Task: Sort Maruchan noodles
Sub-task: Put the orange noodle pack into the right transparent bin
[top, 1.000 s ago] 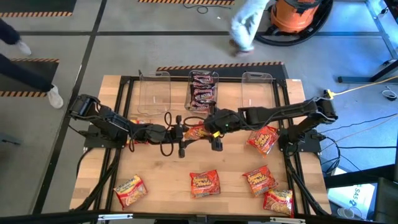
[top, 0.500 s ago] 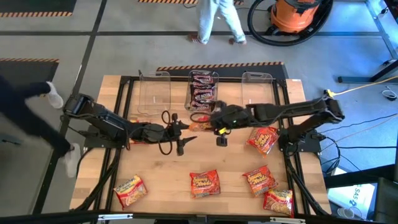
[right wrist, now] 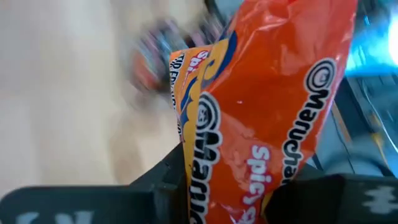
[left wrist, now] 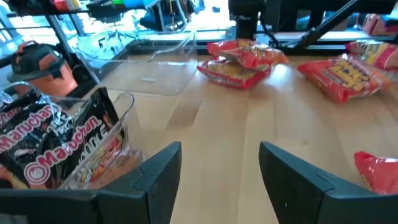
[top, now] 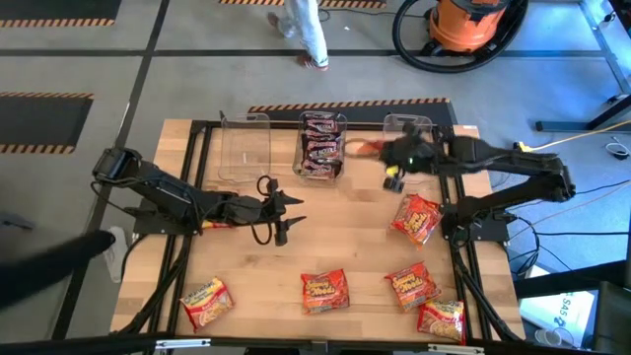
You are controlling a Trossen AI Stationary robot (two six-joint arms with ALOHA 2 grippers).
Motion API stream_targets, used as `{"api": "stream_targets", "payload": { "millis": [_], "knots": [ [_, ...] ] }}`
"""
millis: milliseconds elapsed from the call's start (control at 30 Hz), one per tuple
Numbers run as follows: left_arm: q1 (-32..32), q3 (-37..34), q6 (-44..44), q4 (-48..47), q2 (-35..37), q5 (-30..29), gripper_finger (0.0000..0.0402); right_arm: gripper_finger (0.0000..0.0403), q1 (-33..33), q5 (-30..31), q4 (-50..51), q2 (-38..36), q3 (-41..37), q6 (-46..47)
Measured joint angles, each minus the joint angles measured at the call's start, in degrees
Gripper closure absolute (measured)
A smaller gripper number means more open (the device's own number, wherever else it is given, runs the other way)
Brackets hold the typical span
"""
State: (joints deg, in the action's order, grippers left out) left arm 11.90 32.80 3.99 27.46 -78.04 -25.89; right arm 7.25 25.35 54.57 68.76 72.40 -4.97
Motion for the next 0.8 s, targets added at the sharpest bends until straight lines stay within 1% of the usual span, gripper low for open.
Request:
{"api": "stream_targets", "payload": {
  "millis": [133,200,300,367,567,667,800],
  "knots": [
    [0.0,0.0,0.0,0.0,0.0,0.0,0.0192,0.0295,9.6,-0.1,6.8,-0.1,-0.1,-4.9],
    [0.0,0.0,0.0,0.0,0.0,0.0,0.0192,0.0296,14.3,0.2,7.0,0.5,-1.2,-8.2],
    [0.0,0.0,0.0,0.0,0.0,0.0,0.0192,0.0296,21.0,-1.2,5.2,2.0,-3.5,-14.5],
    [0.0,0.0,0.0,0.0,0.0,0.0,0.0192,0.0296,25.6,-4.0,2.7,3.1,-4.8,-18.0],
    [0.0,0.0,0.5,0.0,0.0,0.1,0.0192,0.0296,38.2,-15.8,-4.3,6.9,-8.5,-27.3],
    [0.0,0.0,0.5,0.1,0.0,0.6,0.0192,0.0296,42.5,-18.8,-6.0,9.5,-8.8,-28.5],
    [0.0,0.0,0.4,0.2,0.0,0.8,0.0192,0.0297,47.1,-21.4,-8.4,13.2,-8.8,-28.4]
  ]
}}
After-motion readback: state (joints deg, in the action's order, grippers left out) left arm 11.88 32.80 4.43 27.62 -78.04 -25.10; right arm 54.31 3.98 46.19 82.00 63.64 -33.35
